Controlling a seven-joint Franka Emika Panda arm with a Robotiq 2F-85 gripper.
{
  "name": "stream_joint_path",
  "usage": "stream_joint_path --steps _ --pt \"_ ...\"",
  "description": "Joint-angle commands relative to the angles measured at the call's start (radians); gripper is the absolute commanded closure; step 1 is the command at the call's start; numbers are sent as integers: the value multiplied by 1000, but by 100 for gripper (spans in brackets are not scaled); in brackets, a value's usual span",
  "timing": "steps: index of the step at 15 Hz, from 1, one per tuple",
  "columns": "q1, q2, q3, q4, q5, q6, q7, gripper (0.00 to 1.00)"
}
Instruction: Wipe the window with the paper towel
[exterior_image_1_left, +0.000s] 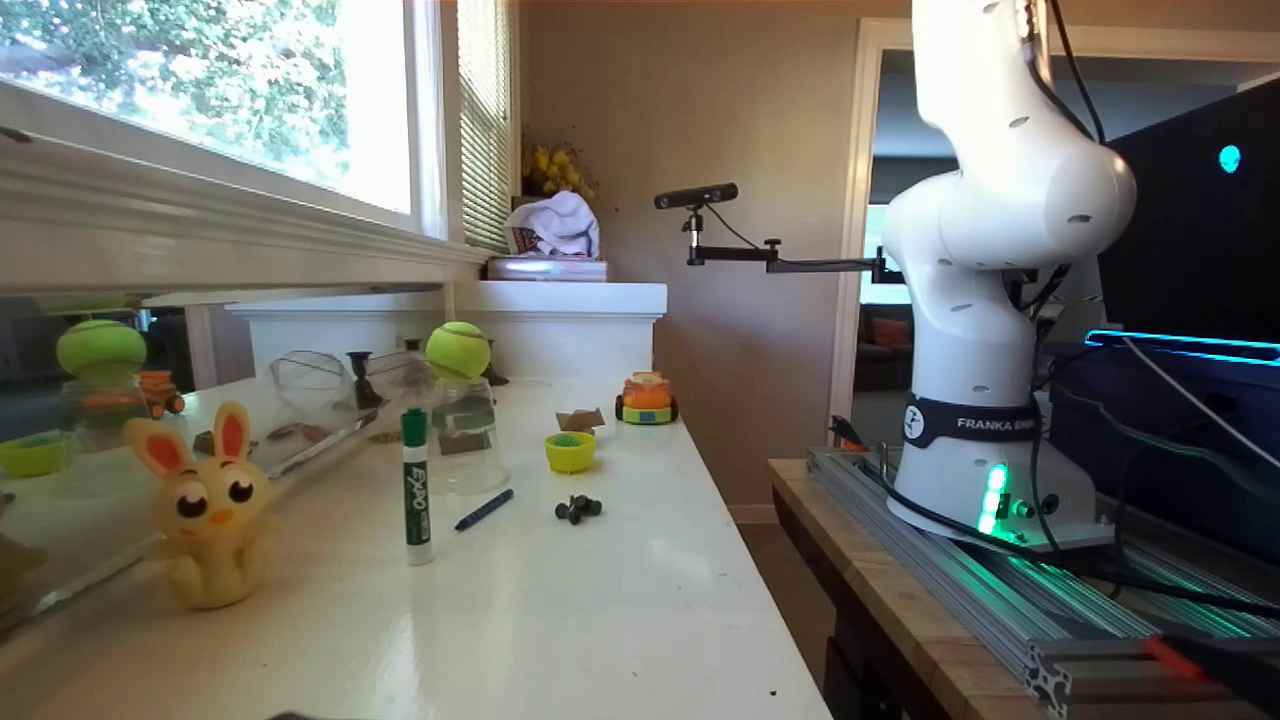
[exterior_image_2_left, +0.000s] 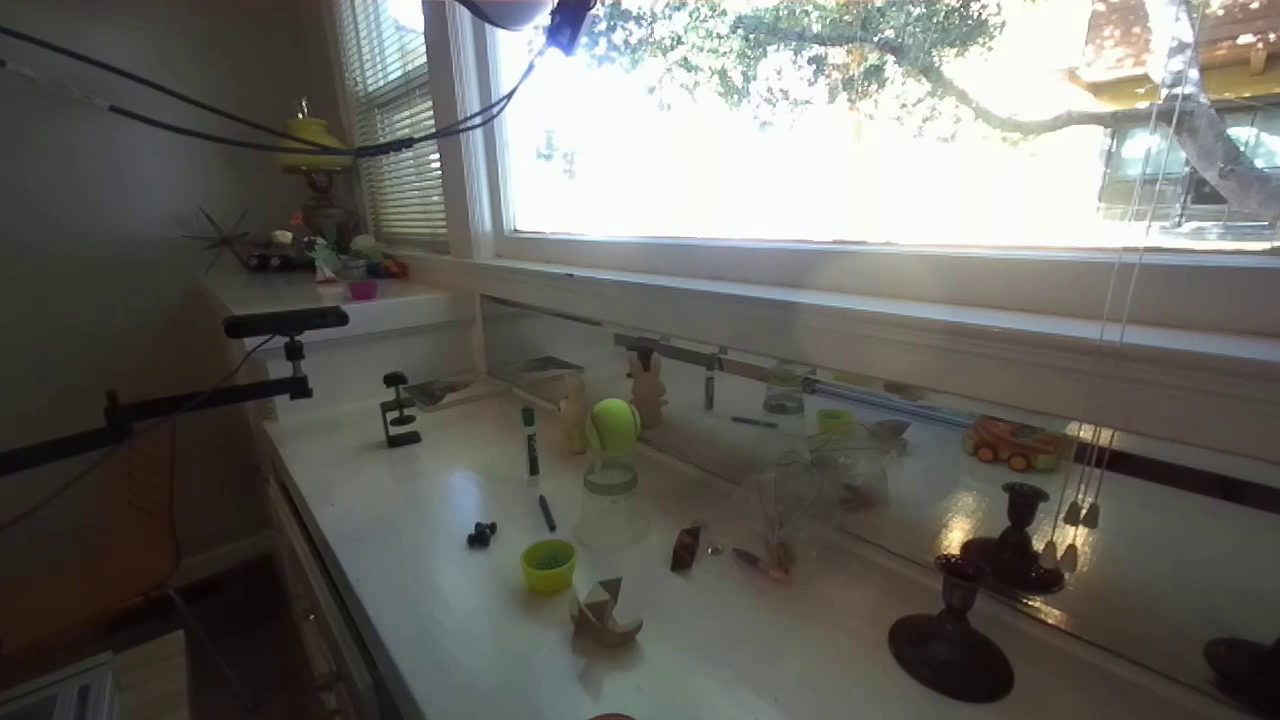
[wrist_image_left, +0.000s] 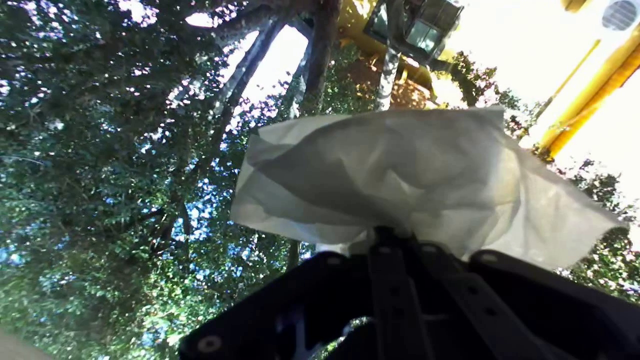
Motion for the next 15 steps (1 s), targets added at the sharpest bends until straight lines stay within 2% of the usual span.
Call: stream_joint_path --steps 1,15 --pt "-11 -18 -15 -18 -4 -17 0 99" --pt "-15 -83 -49 -254 10 -74 65 99"
